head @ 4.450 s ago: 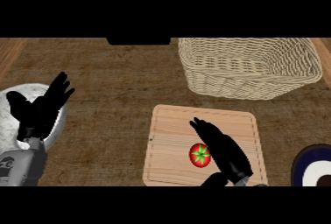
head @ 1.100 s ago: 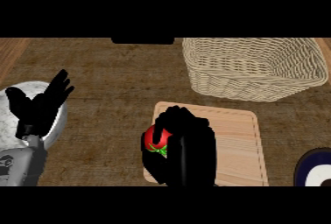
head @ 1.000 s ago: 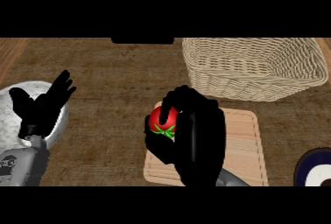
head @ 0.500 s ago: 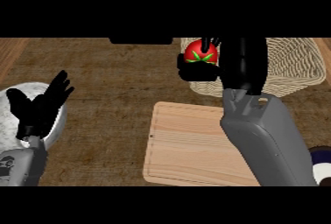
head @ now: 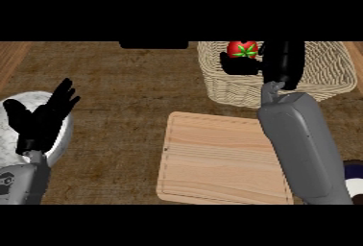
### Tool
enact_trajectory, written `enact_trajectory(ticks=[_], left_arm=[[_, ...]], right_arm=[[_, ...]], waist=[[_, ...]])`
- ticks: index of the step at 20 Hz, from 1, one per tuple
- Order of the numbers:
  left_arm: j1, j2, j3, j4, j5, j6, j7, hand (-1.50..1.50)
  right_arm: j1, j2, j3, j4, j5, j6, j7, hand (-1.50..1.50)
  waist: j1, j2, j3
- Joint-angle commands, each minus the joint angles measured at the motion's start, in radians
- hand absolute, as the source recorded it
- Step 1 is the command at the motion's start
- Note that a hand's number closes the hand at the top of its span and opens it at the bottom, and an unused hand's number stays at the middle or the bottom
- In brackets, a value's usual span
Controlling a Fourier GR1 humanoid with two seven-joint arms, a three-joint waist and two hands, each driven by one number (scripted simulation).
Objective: Pick the tomato from the cutting board and place it in the basket
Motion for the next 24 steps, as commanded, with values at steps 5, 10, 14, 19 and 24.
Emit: enact_trajectory(ticks=[5,10,14,19,24], left_arm=[[-0.013,0.001,0.006,0.016,-0.015,0.000,0.016,0.00],[0.001,-0.028,0.002,0.051,-0.036,0.023,-0.027,0.00],[0.002,0.002,0.019,0.011,-0.003,-0.009,0.025,0.00],[-0.024,0.038,0.041,0.017,0.002,-0.018,0.048,0.00],[-0.010,-0.010,0.013,0.031,-0.017,0.002,0.038,0.00]], right_arm=[[-0.135,-0.020,-0.113,0.273,-0.064,-0.047,-0.137,-1.50],[-0.128,0.001,-0.138,0.296,-0.143,-0.092,-0.271,-1.50],[-0.083,-0.039,-0.253,0.173,-0.223,-0.135,-0.217,-1.50],[-0.023,-0.088,-0.391,0.051,-0.378,-0.157,-0.244,-1.50],[0.124,-0.187,-0.476,-0.082,-0.542,-0.001,-0.233,-1.50]], waist=[[0.004,0.001,-0.002],[0.003,0.002,-0.002],[-0.008,-0.003,-0.002],[-0.022,-0.005,-0.001],[-0.024,-0.004,-0.002]])
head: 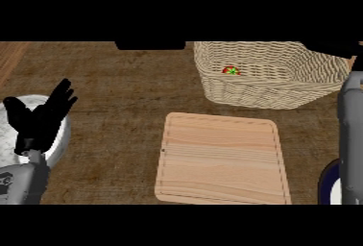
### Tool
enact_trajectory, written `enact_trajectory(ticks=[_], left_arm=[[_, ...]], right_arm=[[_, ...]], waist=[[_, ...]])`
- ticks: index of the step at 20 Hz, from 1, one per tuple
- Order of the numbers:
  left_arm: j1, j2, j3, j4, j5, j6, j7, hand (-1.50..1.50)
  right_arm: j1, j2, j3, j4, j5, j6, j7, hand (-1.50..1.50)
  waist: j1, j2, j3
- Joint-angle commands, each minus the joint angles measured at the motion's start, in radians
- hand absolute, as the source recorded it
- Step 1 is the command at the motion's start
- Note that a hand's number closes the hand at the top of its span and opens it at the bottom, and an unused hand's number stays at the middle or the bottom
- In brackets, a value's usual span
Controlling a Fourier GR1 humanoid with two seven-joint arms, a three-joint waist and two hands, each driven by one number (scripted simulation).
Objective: Pick the tomato from the cutting board and place it in the basket
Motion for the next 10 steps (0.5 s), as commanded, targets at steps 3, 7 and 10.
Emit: enact_trajectory(ticks=[3,7,10], left_arm=[[0.016,0.025,0.026,0.043,0.002,-0.022,-0.041,0.00],[0.054,0.000,0.008,-0.008,0.002,-0.015,-0.029,0.00],[0.053,0.023,0.023,-0.042,0.021,-0.033,0.015,0.00]], right_arm=[[0.193,-0.155,-0.159,-0.126,-0.267,0.248,-0.027,-1.50],[0.270,-0.301,-0.262,-0.105,-0.425,0.465,-0.042,-1.50],[0.340,-0.312,-0.284,-0.021,-0.453,0.513,-0.171,-1.50]], waist=[[-0.012,0.001,-0.001],[-0.010,0.000,-0.001],[0.009,0.004,-0.001]])
